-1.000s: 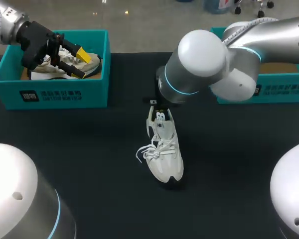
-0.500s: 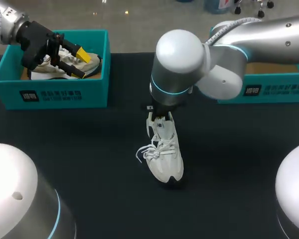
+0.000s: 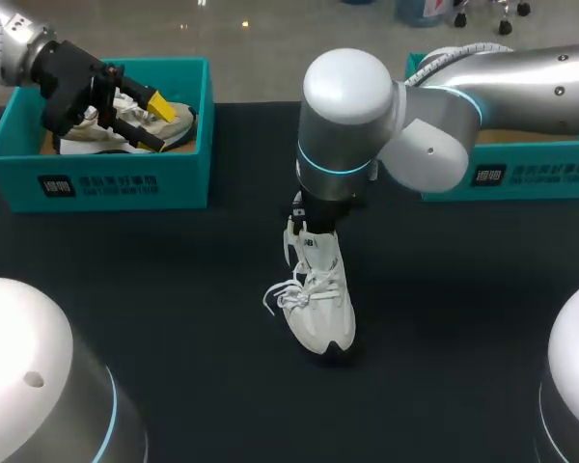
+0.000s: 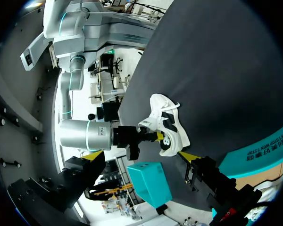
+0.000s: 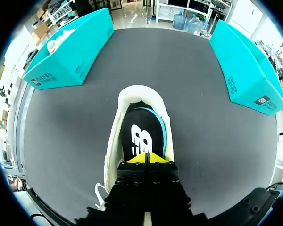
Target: Take the shoe out of the shoebox, open the shoe tongue, remove and reinsert the insole, then place the shoe into the shoebox
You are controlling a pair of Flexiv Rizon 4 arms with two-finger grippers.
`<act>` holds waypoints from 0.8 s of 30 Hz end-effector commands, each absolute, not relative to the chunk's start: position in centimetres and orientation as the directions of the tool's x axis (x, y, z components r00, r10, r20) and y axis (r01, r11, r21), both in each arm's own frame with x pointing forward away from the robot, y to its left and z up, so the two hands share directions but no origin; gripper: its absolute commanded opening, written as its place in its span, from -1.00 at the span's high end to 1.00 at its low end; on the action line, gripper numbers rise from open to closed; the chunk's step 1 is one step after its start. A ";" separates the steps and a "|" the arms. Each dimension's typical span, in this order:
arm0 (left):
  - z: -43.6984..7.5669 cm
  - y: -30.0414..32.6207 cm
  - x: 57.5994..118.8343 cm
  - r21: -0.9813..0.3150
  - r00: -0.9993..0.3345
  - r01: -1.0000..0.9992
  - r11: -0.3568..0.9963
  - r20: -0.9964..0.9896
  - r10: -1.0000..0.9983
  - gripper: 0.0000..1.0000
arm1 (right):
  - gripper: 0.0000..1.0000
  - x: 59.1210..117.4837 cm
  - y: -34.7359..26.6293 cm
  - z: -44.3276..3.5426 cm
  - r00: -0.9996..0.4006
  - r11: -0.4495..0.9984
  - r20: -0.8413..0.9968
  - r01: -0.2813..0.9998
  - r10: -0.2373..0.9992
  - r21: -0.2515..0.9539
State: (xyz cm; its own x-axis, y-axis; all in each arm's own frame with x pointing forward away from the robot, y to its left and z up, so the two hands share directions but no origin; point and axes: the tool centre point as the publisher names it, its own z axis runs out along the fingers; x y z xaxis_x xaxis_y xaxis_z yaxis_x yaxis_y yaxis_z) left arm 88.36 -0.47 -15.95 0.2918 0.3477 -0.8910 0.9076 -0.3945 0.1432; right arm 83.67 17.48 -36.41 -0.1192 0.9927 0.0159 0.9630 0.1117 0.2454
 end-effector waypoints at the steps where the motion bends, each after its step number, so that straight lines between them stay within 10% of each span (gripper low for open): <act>1: -15.9 -0.4 88.4 0.143 0.293 0.907 -0.396 -0.890 0.350 -1.00 | 1.00 83.8 17.7 -37.6 -0.125 0.120 0.009 0.967 0.992 0.225; 24: -15.9 -0.4 88.4 0.143 0.293 0.907 -0.396 -0.890 0.350 -1.00 | 1.00 84.4 17.6 -38.8 -0.111 0.107 0.000 0.960 0.994 0.258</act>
